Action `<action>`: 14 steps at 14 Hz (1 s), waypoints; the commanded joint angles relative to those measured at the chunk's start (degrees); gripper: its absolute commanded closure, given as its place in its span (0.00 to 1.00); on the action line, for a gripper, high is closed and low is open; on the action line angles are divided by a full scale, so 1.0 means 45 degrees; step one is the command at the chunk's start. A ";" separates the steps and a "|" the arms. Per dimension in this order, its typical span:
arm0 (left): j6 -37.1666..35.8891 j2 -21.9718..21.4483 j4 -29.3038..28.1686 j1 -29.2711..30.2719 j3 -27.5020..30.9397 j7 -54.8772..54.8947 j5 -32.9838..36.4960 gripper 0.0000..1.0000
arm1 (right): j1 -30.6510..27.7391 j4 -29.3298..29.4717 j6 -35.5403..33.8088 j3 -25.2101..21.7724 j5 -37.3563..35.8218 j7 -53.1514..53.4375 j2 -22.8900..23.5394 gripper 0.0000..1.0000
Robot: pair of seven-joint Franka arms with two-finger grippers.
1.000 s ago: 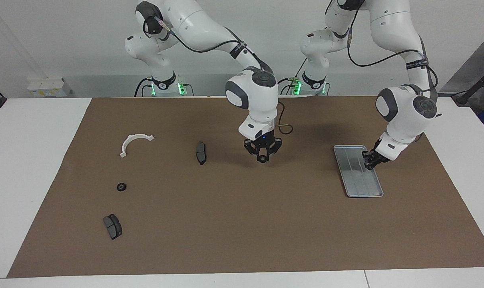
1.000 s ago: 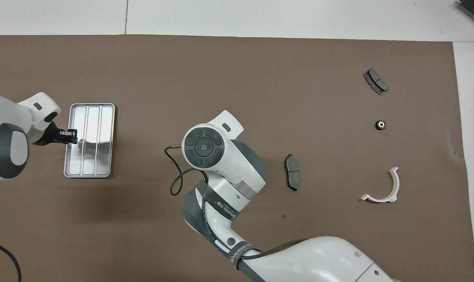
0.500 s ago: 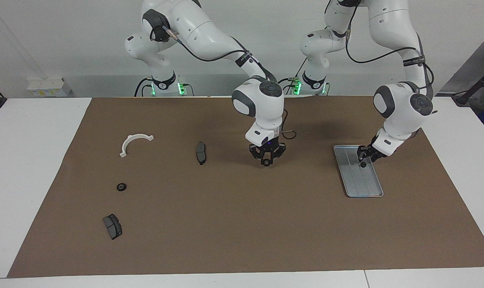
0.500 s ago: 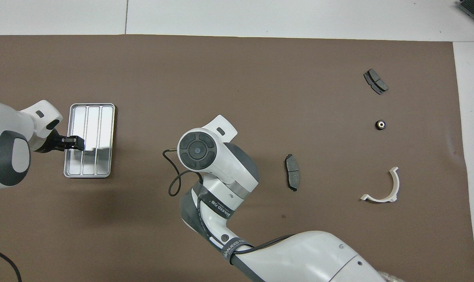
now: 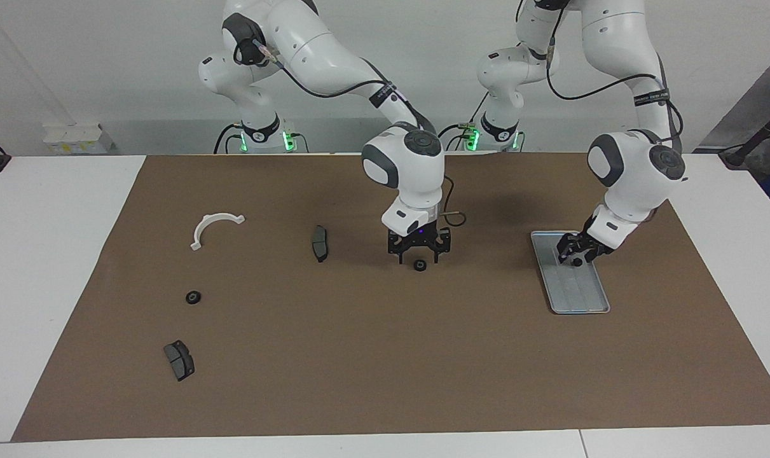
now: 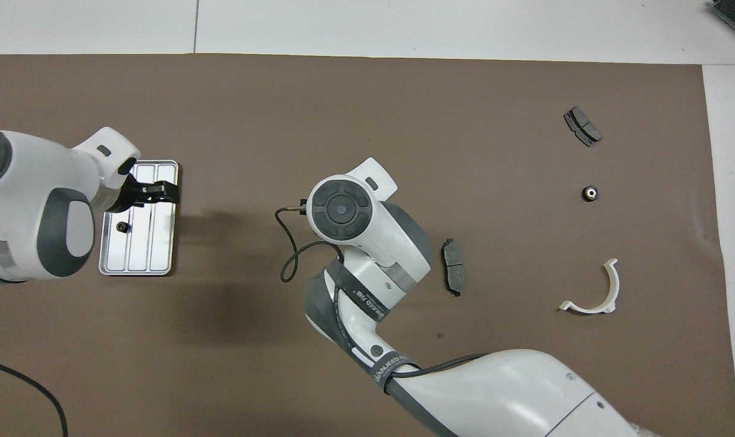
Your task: Pick bearing gear from pile to tray
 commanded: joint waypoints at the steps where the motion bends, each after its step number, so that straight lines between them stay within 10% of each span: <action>1: 0.0758 0.0047 0.0006 -0.1902 0.0234 -0.2399 -0.0160 0.34 | -0.1212 -0.3024 0.1226 0.0194 -0.0306 -0.0924 -0.2122 0.01; 7: 0.1208 0.0435 0.0043 -0.5049 0.0273 -0.6172 0.1946 0.33 | -0.3382 -0.5376 0.1465 0.0175 -0.0247 -0.2451 -0.4274 0.01; 14: 0.2224 0.2059 0.0865 -0.6361 0.0254 -0.7192 0.3219 0.33 | -0.6720 -0.5318 0.0976 0.0194 -0.0150 -0.4789 -0.4238 0.06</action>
